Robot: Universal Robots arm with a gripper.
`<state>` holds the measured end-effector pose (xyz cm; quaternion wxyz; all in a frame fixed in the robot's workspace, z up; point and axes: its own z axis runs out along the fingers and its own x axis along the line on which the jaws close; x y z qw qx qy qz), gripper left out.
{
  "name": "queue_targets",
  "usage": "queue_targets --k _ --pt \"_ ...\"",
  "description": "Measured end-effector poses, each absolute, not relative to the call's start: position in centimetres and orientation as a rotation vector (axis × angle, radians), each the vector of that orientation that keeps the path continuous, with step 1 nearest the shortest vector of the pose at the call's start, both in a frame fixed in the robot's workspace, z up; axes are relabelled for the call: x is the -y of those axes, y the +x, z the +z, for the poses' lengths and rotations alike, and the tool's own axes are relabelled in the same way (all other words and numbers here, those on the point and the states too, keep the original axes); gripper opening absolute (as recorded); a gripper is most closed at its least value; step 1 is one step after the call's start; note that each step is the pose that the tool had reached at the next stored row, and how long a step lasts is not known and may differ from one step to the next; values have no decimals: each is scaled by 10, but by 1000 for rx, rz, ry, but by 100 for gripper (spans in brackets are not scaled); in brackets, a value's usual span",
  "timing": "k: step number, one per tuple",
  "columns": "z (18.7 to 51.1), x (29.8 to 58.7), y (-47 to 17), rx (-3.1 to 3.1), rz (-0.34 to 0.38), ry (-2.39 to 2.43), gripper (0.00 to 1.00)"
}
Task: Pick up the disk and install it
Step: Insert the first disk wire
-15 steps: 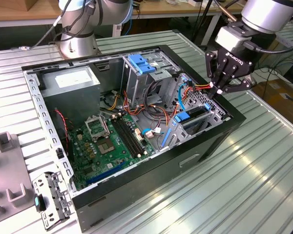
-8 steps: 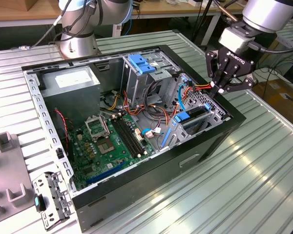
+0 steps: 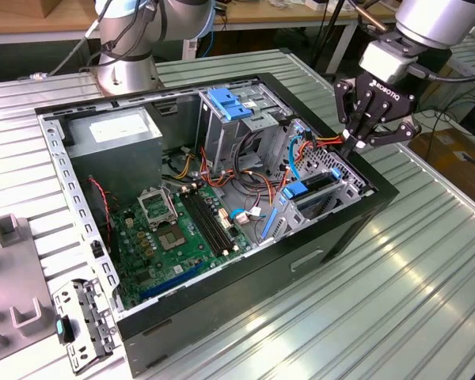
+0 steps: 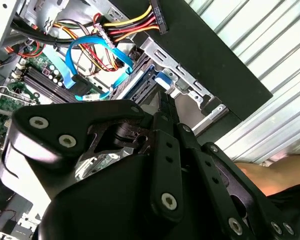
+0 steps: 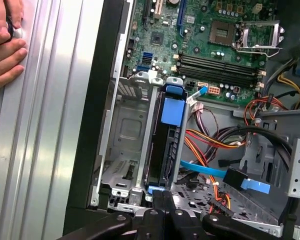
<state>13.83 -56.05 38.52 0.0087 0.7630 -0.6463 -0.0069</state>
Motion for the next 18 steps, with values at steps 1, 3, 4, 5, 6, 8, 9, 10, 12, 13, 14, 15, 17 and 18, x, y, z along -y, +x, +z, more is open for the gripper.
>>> queue_targets --k 1,3,4,5,6,8,9,10,12,13,14,15,17,18 --pt "385 560 139 2018 -21 2385 11" --pt "385 556 143 2007 -22 2394 11" --pt "385 555 144 1996 -21 2403 11" --pt "385 555 146 1983 -21 2414 11" --pt "385 554 147 1970 -21 2424 11" --pt "385 553 148 1952 -21 2439 11" --pt "385 552 149 1941 -21 2447 11" --pt "385 552 149 1933 -20 2453 11" --pt "385 551 150 1913 -20 2469 11" --pt "385 551 150 1904 -20 2476 11" --pt "385 551 150 1894 -20 2483 11" --pt "385 551 150 1886 -20 2489 11" --pt "385 551 150 1871 -20 2501 11" --pt "385 550 150 1865 -20 2505 11"
